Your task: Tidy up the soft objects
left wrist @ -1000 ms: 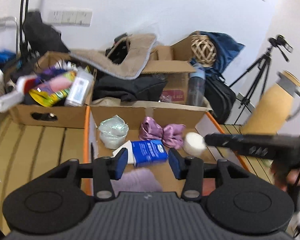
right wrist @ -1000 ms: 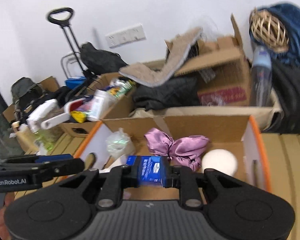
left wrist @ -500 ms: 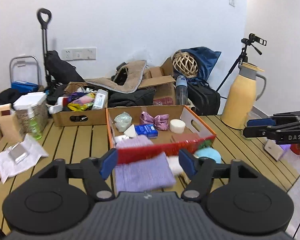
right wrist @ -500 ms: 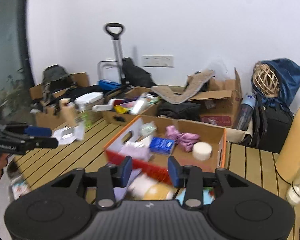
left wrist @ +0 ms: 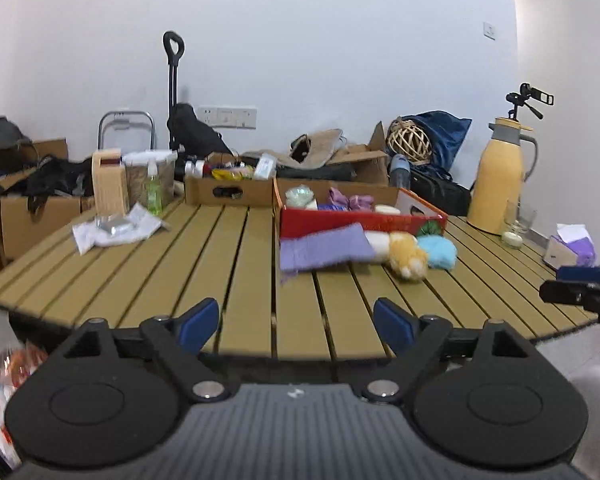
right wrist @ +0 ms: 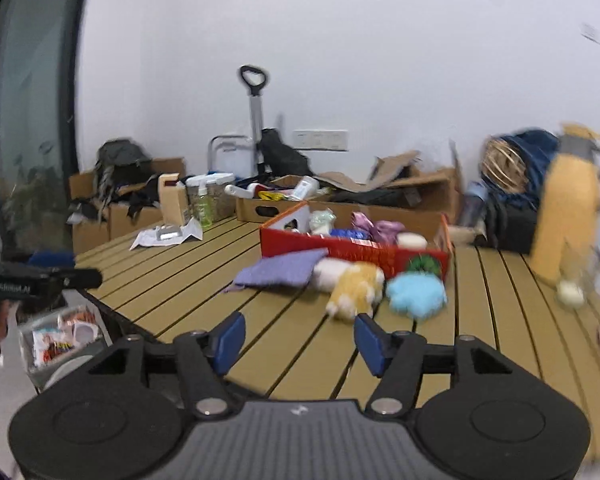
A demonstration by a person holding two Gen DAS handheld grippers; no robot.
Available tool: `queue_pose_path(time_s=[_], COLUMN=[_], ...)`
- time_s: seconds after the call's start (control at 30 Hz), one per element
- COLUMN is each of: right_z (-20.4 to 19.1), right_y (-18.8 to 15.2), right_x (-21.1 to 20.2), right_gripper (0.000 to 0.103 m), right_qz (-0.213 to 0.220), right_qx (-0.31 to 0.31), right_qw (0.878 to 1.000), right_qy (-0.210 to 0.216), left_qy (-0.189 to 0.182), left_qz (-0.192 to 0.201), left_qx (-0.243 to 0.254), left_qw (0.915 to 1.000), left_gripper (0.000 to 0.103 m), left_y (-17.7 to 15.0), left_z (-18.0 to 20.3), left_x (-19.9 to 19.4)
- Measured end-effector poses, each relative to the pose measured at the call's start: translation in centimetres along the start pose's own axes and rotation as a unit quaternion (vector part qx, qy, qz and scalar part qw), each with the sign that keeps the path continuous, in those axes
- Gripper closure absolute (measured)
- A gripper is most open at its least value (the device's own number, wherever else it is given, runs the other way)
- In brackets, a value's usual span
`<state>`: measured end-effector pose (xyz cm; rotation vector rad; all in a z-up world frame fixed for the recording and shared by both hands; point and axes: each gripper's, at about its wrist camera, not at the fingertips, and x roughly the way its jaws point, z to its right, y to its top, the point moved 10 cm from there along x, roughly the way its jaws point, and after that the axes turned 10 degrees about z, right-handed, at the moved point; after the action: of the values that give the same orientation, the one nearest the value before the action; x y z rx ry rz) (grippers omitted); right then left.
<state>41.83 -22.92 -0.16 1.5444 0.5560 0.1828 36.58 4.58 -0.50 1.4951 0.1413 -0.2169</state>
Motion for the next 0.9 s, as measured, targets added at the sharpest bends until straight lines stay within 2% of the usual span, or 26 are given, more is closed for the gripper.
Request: queue_pose_path(time_s=[0.07, 0.17, 0.27, 0.4, 0.53, 0.63, 0.9], right_z=[-0.8, -2.1, -3.6, -6.0, -7.5, -7.8, -7.3], right_y=[-1.7, -3.3, -3.8, -4.5, -5.0, -4.4, -3.5], right_x=[-1.9, -4.2, -6.6, -8.6, -8.3, -7.7, -3.3], right_gripper=[0.040, 0.036, 0.022, 0.022, 0.021, 0.021, 0.021], right_qz=[0.004, 0.005, 0.035, 0.054, 0.045, 0.059, 0.067], right_qx=[0.006, -0.005, -0.013, -0.002, -0.015, -0.014, 0.006], right_qw=[1.000, 0.999, 0.997, 0.997, 0.998, 0.997, 0.996], right_qy=[-0.023, -0.040, -0.061, -0.049, -0.040, -0.040, -0.061], left_qy=[0.002, 0.010, 0.016, 0.007, 0.013, 0.011, 0.002], left_qz=[0.003, 0.034, 0.063, 0.086, 0.082, 0.078, 0.068], left_qx=[-0.001, 0.006, 0.011, 0.026, 0.020, 0.010, -0.003], left_qw=[1.0000, 0.9994, 0.9979, 0.9959, 0.9963, 0.9968, 0.9977], left_gripper=[0.016, 0.014, 0.010, 0.007, 0.006, 0.006, 0.006], left_y=[-0.7, -0.8, -0.9, -1.0, -1.3, -1.5, -1.9], left_z=[-0.2, -0.6, -0.7, -0.3, -0.7, -1.0, -1.5], left_x=[-1.3, -3.6, -5.7, -7.6, -7.4, -6.5, -2.4])
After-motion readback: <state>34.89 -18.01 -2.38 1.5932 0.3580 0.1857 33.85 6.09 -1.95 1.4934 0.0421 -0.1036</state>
